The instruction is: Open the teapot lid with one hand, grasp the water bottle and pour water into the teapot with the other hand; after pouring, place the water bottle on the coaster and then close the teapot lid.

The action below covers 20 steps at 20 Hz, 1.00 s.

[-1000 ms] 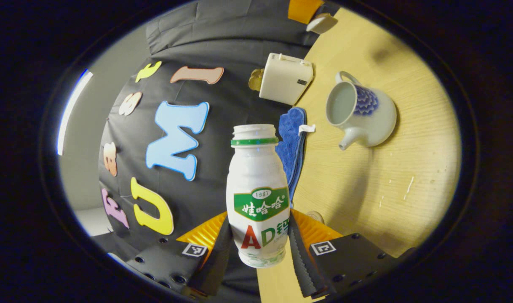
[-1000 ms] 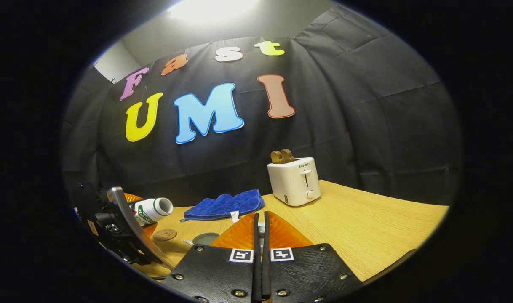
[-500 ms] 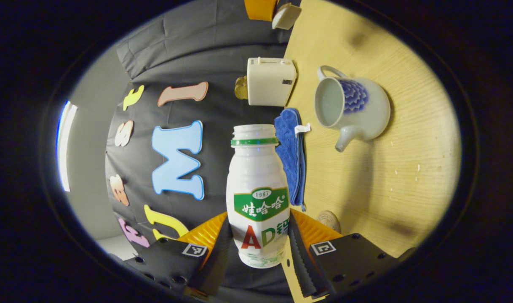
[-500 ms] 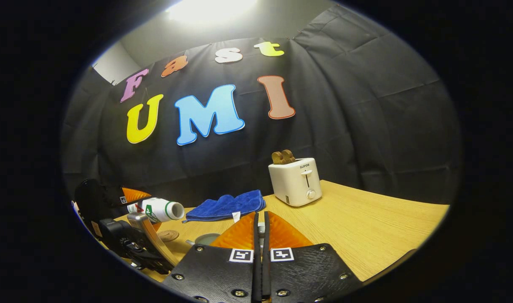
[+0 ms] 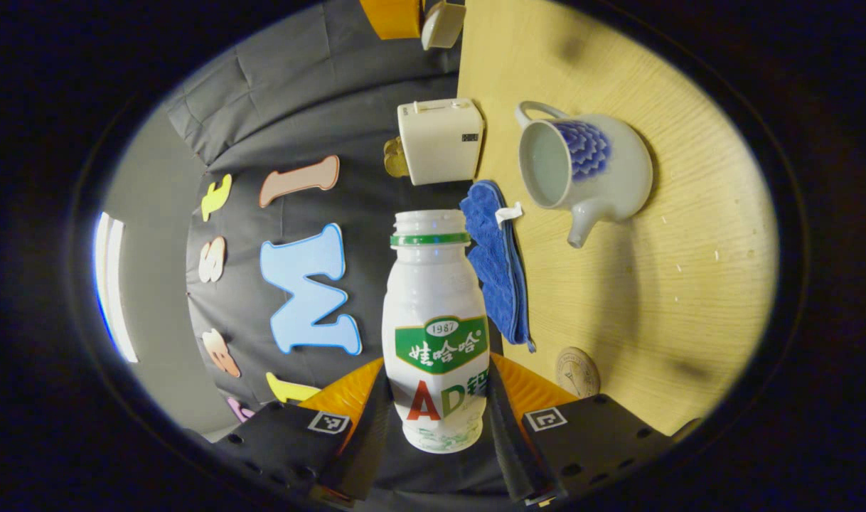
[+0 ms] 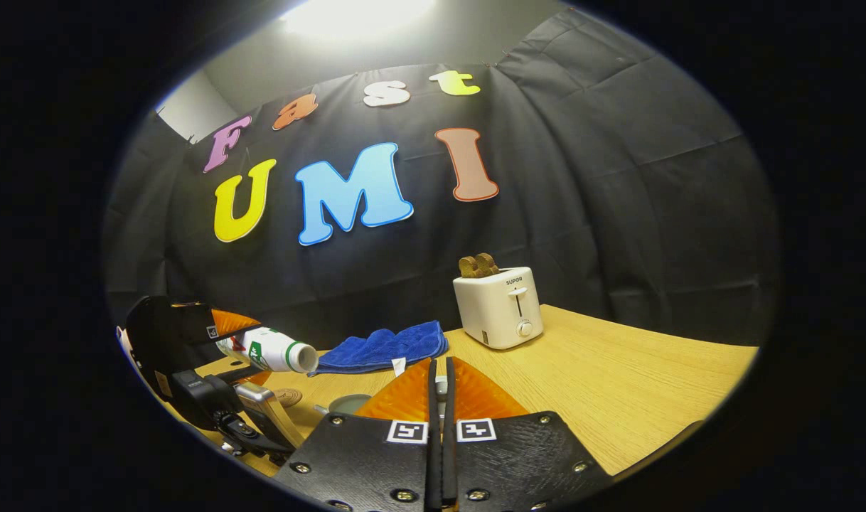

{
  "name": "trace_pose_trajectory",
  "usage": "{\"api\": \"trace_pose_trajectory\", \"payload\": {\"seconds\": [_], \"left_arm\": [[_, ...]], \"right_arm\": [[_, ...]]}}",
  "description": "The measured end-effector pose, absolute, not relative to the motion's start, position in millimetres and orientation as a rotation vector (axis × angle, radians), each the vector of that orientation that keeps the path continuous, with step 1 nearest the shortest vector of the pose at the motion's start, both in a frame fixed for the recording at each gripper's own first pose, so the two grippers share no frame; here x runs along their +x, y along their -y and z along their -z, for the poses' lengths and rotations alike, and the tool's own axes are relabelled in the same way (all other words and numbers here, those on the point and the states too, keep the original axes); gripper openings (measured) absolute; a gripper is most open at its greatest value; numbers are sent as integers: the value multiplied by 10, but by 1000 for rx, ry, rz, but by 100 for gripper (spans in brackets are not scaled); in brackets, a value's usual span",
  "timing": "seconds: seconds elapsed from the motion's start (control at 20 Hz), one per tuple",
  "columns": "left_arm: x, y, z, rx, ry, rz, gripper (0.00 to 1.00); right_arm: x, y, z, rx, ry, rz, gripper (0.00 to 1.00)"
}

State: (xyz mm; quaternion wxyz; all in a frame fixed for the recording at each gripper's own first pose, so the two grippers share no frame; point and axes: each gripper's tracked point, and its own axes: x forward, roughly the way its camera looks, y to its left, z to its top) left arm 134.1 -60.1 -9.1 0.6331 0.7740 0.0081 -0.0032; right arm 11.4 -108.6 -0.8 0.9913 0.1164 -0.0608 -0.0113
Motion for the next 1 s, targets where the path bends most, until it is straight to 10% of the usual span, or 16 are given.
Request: {"api": "trace_pose_trajectory", "payload": {"seconds": [1.0], "left_arm": [[1379,674,-20,1903,6,28,70]], "right_arm": [[119,1078,24,239,120,12,0]]}}
